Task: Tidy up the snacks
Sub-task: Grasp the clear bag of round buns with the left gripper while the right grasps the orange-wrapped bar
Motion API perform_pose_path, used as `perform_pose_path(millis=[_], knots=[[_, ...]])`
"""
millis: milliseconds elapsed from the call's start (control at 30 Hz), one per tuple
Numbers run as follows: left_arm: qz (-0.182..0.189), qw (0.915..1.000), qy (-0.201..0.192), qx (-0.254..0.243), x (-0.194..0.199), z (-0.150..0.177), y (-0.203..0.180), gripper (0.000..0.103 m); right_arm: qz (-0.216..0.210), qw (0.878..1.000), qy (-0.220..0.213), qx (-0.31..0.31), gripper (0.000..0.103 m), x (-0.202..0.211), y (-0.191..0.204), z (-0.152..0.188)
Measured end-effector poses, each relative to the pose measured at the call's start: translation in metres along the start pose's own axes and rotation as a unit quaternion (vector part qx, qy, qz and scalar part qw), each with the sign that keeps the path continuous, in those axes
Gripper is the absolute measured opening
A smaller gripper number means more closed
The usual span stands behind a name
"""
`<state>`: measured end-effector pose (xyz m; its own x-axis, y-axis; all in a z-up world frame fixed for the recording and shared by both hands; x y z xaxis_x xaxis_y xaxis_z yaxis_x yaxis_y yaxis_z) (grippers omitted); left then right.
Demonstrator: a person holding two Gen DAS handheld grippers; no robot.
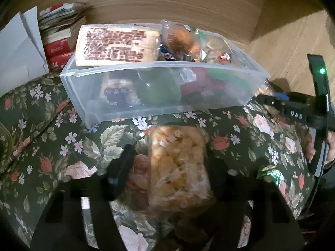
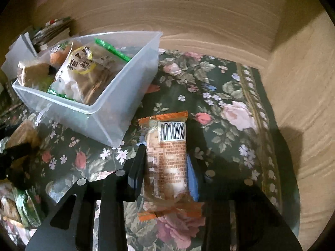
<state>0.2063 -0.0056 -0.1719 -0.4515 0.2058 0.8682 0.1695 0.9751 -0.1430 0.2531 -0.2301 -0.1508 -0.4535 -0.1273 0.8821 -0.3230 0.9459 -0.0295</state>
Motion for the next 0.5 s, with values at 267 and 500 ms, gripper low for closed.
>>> perform_pose_path(millis=[267, 500], knots=[[-0.001, 0.9999, -0.012, 0.001, 0.012, 0.004, -0.003, 0.044, 0.007, 0.998, -0.058, -0.015, 0.032, 0.049, 0.001, 0.009], [-0.011, 0.9975, -0.070, -0.003, 0.060, -0.006, -0.005, 0.044, -0.008, 0.993, -0.115, -0.001, 0.032, 0.085, 0.017, -0.002]])
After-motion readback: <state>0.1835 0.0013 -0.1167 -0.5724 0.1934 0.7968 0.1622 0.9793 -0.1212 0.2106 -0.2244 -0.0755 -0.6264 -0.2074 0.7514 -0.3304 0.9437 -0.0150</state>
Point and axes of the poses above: each gripper's, at about its wrist camera, not at the fingertips, and x roughly against the way its jaws point, y to its left, z to its underside, the point moved 1 cm from there along -x, roughly the way its jaws point, and after that the axes turned 9 degrees about y, right-handed, at the moved point
